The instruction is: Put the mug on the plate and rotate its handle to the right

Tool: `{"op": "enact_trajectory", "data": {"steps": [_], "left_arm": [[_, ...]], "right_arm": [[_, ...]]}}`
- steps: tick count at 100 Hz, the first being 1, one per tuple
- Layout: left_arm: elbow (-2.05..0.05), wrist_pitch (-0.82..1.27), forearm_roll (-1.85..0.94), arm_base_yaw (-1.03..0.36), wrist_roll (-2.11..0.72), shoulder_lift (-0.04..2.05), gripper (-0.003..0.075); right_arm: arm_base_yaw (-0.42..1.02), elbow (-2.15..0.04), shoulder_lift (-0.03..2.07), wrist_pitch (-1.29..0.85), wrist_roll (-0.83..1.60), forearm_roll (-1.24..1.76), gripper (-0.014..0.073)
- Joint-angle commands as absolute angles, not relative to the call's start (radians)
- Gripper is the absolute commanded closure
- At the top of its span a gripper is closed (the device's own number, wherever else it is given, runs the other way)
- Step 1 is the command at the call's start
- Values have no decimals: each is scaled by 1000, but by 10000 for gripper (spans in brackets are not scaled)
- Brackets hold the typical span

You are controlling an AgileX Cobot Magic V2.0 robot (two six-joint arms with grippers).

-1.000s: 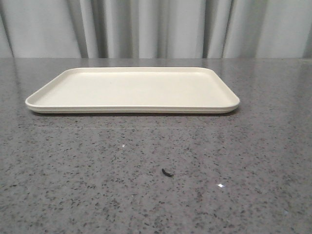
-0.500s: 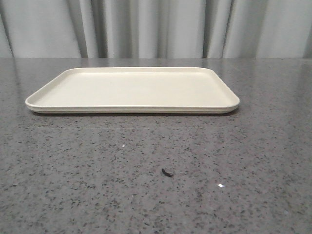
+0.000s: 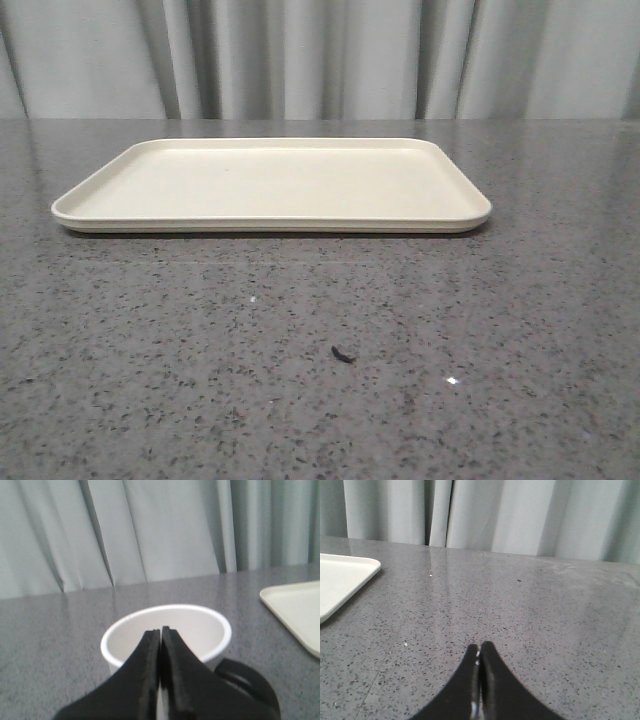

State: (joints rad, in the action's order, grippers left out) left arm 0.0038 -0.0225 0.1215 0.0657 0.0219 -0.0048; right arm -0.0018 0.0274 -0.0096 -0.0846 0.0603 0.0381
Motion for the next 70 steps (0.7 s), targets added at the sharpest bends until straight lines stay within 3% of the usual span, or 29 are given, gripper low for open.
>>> {"op": "enact_trajectory", "data": {"steps": [1,70], "left_arm": [[8,-190,129,65,22,-38,739],[8,-255,122,65,37,-38,739]], "right_arm": [[1,25,-31,-7,60,32,683],[1,25,-31,8,60,32,683]]}}
